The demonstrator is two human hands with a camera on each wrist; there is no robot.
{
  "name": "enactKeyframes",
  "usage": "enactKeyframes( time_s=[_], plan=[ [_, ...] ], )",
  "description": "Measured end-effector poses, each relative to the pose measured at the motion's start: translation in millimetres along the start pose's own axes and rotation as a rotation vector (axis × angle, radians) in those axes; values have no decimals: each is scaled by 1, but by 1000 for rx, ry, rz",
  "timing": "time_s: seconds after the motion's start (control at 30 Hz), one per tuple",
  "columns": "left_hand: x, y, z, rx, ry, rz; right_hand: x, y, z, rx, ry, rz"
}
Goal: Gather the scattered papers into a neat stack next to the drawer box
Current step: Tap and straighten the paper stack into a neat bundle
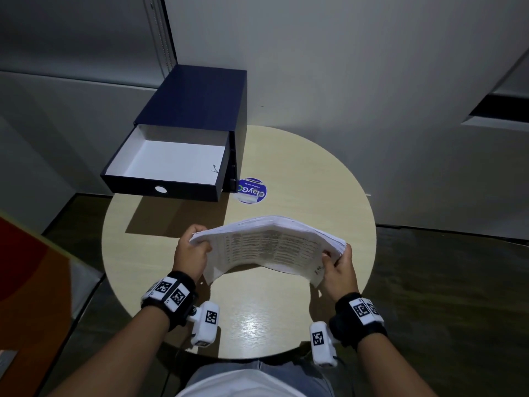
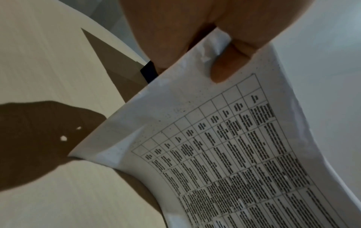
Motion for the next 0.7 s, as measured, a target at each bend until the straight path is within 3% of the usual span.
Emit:
enactKeyframes(
  time_s=[0.1, 0.2, 0.33, 0.47, 0.53, 0.6, 0.63, 0.7],
  plan=[
    [3, 3, -14, -10, 13, -86, -3, 7, 24, 49, 109, -49],
    [13, 3, -47, -255, -313, -225, -8, 21, 75, 175, 395, -100],
    [35, -26, -103, -527, -728, -10, -4, 17, 158, 466, 831, 14],
    [40, -45, -135, -431, -785, 220, 10, 4, 208, 668, 1013, 155],
    [37, -46, -137, -339, -739, 219, 12, 5, 216, 721, 1042, 32],
    [31, -43, -132, -229, -641, 207, 7, 18, 205, 716, 956, -202],
    [28, -41, -129, -180, -577, 196, 4, 28, 195, 625, 846, -287],
    [22, -37, -124, -76, -460, 172, -5, 42, 167, 234, 550, -281]
  ],
)
Point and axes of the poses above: each hand's wrist, its own x-axis away from the middle knuckle, its own y-axis out of the back of the hand, z = x × y, the point moved 3 cm from there along -x, towards the middle knuckle, and after that the axes turned 2 degrees about z, right-handed, at the moved point
